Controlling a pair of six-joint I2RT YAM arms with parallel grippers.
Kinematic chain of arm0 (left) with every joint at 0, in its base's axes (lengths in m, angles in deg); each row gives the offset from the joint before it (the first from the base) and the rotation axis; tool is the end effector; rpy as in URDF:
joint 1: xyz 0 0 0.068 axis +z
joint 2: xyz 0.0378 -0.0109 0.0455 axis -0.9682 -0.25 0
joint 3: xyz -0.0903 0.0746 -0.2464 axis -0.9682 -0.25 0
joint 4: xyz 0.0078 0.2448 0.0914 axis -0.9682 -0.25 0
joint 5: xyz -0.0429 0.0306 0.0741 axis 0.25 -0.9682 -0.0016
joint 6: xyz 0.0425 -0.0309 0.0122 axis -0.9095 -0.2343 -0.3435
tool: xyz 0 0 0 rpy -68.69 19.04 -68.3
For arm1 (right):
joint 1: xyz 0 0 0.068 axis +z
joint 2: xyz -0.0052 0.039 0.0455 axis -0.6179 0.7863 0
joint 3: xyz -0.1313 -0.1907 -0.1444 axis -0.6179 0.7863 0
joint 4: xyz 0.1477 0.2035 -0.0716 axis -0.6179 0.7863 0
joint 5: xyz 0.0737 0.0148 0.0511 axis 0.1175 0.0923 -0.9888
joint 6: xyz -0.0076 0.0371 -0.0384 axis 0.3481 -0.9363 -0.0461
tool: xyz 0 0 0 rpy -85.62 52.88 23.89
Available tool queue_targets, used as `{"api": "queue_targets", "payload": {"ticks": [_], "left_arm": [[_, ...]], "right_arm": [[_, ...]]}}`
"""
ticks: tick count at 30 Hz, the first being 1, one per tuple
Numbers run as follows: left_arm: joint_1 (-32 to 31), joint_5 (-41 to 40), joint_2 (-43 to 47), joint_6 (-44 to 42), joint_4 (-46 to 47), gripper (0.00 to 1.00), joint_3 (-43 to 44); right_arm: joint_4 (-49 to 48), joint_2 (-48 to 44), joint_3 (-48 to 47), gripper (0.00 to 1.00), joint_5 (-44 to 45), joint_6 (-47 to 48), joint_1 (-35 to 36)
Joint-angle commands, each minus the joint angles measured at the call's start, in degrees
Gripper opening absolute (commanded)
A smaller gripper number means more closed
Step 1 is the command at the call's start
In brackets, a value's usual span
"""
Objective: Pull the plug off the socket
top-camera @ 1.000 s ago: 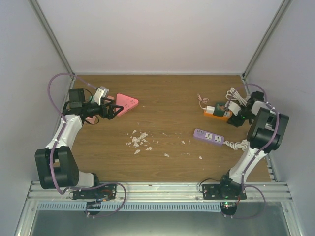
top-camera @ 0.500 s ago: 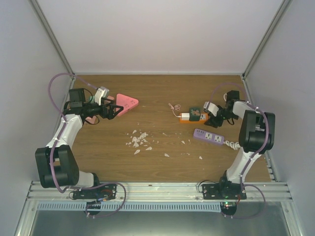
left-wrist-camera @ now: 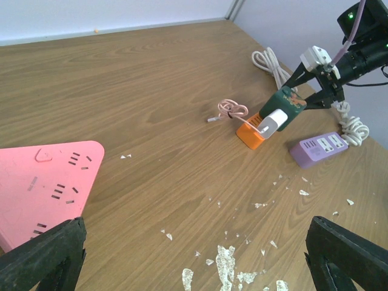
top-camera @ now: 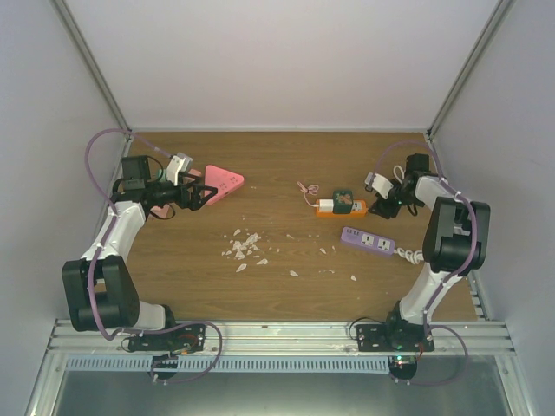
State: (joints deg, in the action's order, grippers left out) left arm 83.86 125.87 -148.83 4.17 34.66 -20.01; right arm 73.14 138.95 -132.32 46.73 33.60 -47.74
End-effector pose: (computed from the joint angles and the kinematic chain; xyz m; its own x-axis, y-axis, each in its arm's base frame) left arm 0.2904 0.0127 0.2636 -0.5237 0.0797 -0.8481 0.6772 0.6429 -0.3578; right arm 0.3557 -0.0447 0.1680 -0.4443 -0.7379 -0.5080 -0.8209 0.5624 -0.0990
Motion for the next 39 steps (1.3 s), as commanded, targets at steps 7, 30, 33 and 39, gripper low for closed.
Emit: {"api": "queue_targets", "payload": {"ticks": [7, 30, 33, 39], "left_arm": [[-0.16, 1.16, 0.16, -0.2, 1.39, 0.99, 1.01], [-0.14, 1.01, -0.72, -0.43, 1.36, 0.99, 0.82], [-0.1, 1.19, -0.96, -0.32, 1.45, 0.99, 0.9], [-0.14, 1.31, -1.4, -1.15, 0.86, 0.99, 0.81]], "right_arm": [[-0.43, 4.9, -2.21, 0.72, -1.4, 3.8, 1.45], [2.74, 9.22, -6.11, 0.56, -7.26, 4.61, 14.17], [1.4, 7.82, -4.62, 0.55, -8.12, 3.52, 16.51], [-0.03, 6.82, -3.56, 0.54, -9.67, 1.1, 21.85]]}}
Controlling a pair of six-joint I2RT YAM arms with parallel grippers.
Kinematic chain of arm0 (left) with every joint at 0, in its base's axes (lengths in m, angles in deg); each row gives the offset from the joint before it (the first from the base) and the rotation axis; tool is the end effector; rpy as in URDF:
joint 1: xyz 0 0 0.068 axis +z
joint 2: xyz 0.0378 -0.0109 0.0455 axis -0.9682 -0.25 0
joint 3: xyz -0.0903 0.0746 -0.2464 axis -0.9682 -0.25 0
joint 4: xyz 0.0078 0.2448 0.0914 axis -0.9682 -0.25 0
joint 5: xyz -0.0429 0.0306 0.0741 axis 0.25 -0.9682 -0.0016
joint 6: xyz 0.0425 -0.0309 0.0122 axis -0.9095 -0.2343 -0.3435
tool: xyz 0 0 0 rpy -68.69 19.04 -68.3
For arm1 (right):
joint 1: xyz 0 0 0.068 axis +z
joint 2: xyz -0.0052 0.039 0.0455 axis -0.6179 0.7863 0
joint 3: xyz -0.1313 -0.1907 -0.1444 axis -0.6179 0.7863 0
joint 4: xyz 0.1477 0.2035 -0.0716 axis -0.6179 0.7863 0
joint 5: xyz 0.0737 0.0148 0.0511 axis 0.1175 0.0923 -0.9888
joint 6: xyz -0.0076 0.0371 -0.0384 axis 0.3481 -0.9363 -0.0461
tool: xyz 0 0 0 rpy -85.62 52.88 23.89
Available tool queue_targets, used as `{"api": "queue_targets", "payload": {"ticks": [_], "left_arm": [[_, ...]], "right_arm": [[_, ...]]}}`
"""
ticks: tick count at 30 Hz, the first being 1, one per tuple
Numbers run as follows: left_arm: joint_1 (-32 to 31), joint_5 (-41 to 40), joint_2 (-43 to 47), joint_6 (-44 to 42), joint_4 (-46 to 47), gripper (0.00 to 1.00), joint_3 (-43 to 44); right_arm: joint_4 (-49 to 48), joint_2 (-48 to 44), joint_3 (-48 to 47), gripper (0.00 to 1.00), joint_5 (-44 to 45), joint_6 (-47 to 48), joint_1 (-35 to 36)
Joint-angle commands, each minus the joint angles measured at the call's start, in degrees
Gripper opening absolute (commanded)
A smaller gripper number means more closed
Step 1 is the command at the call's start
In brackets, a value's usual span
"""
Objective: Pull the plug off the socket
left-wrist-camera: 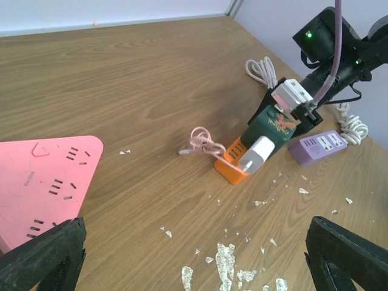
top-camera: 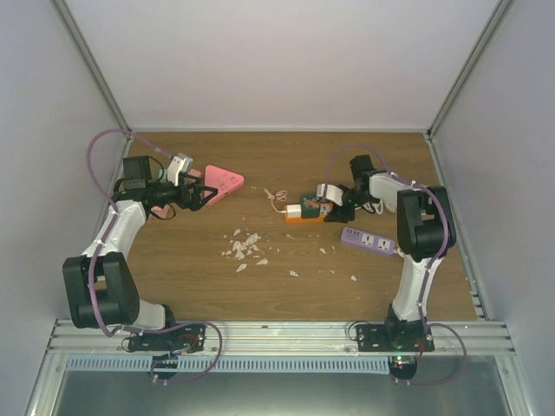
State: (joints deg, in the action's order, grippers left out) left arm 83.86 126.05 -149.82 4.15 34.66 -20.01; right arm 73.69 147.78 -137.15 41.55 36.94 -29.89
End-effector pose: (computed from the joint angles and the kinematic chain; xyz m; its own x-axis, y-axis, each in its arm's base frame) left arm 0.2928 0.0130 0.2590 -0.5375 0.0771 -0.8397 0.6727 0.6397 -0.3718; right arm 0.3738 0.0725 0.1371 -0.1671 -0.8185 -0.5496 -0.9763 0.2150 -0.0233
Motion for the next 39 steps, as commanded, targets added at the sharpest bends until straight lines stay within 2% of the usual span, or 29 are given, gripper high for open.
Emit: {"api": "queue_targets", "payload": {"ticks": [1, 8, 17, 20, 21, 24, 26, 33, 39], "left_arm": [[-0.21, 1.28, -0.5, -1.75, 0.36, 0.99, 0.9], [-0.78, 2.24, 0.56, -5.99, -1.91, 0.98, -0.41], [-6.36, -6.09, 4.88, -21.8, -6.97, 0.98, -4.78], [-10.59, -9.98, 6.14, -26.7, -8.34, 0.98, -7.54], [-12.12, -11.91, 6.52, -27.75, -8.13, 0.98, -8.57], [-16.51, -16.31, 8.09, -29.36, -5.5, 0.97, -11.93], [-19.24, -17.77, 9.05, -29.67, -4.06, 0.96, -13.04], [-26.65, -21.29, 7.18, -31.38, -3.4, 0.92, -11.84], [-30.41, -22.88, 3.96, -31.17, -1.64, 0.88, -10.71]], "right_arm": [[-0.84, -2.21, 1.51, 0.54, -4.67, -2.59, 4.7], [-3.5, -3.92, 4.36, 0.53, -6.42, -5.74, 10.76], [-7.11, -7.45, 9.07, 0.52, -7.96, -10.7, 16.64], [-8.82, -8.77, 10.92, 0.53, -8.37, -11.79, 17.12], [-9.43, -9.03, 11.33, 0.54, -8.48, -12.03, 17.15], [-9.8, -9.47, 11.28, 0.67, -9.09, -12.74, 17.13], [-10.1, -10.22, 11.31, 0.72, -10.17, -13.03, 17.18], [-11.36, -12.35, 11.73, 0.81, -12.65, -13.12, 17.39], [-12.86, -16.7, 14.15, 0.89, -14.94, -12.29, 18.76]]}}
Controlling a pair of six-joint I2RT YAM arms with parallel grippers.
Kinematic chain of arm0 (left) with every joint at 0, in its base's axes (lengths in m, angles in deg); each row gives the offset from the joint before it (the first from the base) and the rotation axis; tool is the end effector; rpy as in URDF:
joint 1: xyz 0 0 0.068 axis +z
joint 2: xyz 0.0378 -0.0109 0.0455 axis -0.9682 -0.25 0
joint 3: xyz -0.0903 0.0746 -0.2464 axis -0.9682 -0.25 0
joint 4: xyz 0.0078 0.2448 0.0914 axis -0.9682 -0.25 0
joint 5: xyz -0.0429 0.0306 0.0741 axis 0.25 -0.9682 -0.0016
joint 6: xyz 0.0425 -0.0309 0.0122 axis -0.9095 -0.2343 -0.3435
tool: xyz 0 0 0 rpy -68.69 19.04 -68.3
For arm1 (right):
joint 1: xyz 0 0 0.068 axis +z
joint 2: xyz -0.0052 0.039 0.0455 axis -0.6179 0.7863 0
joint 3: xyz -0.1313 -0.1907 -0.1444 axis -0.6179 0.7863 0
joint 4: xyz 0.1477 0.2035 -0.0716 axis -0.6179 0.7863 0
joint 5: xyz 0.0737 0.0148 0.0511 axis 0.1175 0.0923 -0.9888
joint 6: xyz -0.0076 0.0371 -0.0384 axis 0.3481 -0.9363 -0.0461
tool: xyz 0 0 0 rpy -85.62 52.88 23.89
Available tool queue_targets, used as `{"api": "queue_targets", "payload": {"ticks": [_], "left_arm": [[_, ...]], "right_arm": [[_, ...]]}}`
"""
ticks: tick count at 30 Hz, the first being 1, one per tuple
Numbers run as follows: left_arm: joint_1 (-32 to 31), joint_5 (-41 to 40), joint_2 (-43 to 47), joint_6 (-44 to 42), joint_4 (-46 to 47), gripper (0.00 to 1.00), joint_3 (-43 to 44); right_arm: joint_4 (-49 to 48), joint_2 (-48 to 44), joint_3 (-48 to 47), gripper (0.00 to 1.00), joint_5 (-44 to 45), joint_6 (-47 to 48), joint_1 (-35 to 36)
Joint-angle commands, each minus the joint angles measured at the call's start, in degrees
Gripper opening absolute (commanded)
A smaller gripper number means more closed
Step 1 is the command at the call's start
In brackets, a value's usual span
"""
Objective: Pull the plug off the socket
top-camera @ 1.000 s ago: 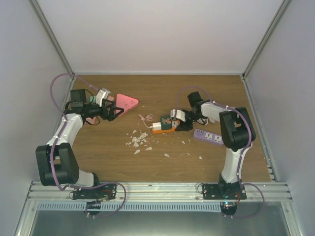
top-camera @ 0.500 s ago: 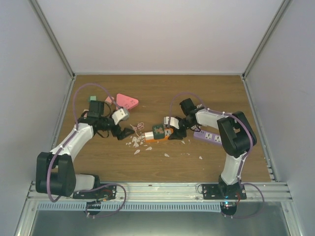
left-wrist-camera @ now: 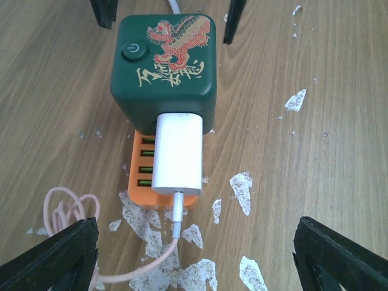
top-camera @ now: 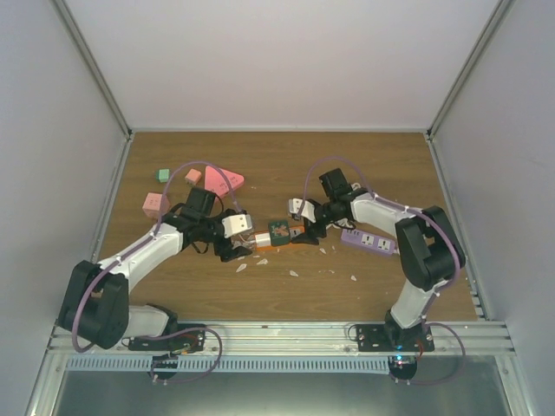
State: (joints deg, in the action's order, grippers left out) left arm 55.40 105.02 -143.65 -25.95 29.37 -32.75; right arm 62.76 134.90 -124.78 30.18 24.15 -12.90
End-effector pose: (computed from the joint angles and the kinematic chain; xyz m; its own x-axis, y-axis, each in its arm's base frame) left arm 0.2245 -0.1041 0.2050 -0.1314 0.6767 -0.7244 0.9668 0.2490 0.0572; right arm 0.3000 0.1677 0.1685 -0.0273 -0.6706 -0.7413 -0.9996 0.0238 0.0152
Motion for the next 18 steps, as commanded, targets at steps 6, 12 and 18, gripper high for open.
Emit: {"api": "queue_targets", "payload": {"ticks": [6, 12, 18], "left_arm": [[-4.17, -2.38, -4.26, 0.82, 9.07, 0.85, 1.28], [-6.0, -2.25, -7.42, 3.15, 12.42, 0.8, 1.3], [-7.21, -2.94, -9.1, 3.89, 14.61, 0.72, 0.52]], "right_arm": [[-2.73, -4.23, 0.87, 0.93, -3.28, -0.19, 5.03], [-2.95, -0.61, -1.22, 0.91, -1.46, -0.69, 7.43], [-3.13, 1.26, -1.82, 0.87, -0.93, -1.28, 7.86]]}}
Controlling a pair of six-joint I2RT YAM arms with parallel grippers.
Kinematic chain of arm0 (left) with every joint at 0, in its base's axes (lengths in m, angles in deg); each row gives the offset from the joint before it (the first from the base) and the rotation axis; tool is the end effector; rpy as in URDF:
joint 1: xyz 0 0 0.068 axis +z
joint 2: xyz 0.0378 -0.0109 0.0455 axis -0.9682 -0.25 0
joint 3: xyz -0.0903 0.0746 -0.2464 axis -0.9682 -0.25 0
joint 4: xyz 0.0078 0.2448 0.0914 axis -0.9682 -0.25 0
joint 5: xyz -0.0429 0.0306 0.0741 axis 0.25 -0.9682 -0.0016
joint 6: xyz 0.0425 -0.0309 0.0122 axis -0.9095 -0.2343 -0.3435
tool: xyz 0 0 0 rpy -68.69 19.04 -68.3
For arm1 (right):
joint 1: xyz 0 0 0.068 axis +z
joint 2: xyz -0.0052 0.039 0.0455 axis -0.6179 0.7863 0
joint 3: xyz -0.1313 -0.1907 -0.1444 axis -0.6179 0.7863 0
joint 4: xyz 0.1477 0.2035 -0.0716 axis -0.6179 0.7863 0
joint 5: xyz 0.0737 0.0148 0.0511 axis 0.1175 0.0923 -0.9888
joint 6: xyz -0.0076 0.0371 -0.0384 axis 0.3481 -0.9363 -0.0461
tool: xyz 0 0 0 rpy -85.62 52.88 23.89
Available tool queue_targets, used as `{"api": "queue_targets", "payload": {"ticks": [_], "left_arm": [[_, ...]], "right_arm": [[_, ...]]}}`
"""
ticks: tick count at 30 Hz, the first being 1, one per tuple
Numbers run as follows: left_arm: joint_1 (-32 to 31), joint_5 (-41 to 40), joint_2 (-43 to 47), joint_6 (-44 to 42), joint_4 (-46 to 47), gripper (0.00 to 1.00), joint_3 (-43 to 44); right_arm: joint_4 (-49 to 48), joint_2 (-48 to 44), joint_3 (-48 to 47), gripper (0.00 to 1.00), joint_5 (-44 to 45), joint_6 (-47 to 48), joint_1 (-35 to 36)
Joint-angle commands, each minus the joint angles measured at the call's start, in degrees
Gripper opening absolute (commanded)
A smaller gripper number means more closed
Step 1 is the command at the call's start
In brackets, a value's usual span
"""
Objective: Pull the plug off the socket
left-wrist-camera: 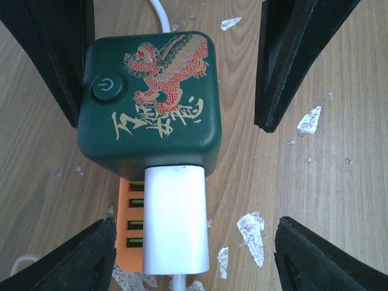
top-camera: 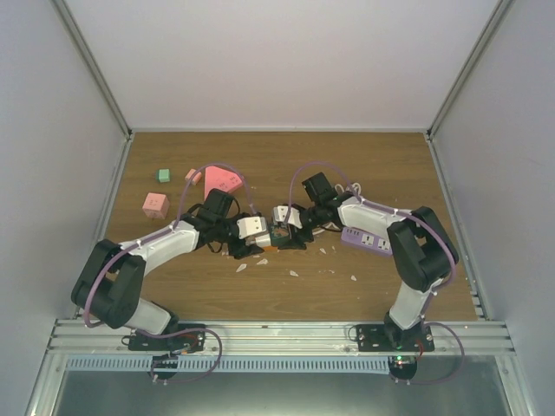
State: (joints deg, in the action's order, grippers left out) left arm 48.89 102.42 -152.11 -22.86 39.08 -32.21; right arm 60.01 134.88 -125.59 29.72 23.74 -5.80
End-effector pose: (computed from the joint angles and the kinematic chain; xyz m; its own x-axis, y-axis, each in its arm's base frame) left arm 0.2374 -0.1405 0.1812 -0.0920 0.6906 -0.7174 0.9779 0.1986 0.0658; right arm 0.2828 0.2074 0.1748 0.0880 -0.6396 -0.7637 -0.9946 -0.0986 -0.0320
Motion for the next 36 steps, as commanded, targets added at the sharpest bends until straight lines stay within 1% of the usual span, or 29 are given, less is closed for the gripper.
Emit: {"api": "queue_targets", "payload": {"ticks": [1, 7, 14, 18, 36], "left_arm": [[-0.7, -0.38, -0.74, 0.81, 5.28, 0.7, -0.25], [-0.79, -0.16, -1.58, 1.19, 6.11, 0.6, -1.06], [-0.83, -0.27, -1.96, 1.58, 6.2, 0.53, -1.47], [-0.79, -0.12, -2.1, 2.21, 6.56, 0.49, -2.05], [-0.42, -1.18, -1.2, 1.92, 5.92, 0.27, -2.82]], "right_arm": [[-0.34, 1.62, -1.08, 0.86, -0.43, -0.91, 0.77], [-0.44, 3.46, -1.74, 0.8, -0.3, -1.47, 0.77], [-0.43, 4.24, -1.83, 0.71, -0.15, -1.81, 0.78], [-1.05, 4.2, -1.13, 0.69, 0.63, -1.67, 0.78], [-2.24, 4.25, 0.3, 0.42, 2.67, -1.72, 0.73]]}}
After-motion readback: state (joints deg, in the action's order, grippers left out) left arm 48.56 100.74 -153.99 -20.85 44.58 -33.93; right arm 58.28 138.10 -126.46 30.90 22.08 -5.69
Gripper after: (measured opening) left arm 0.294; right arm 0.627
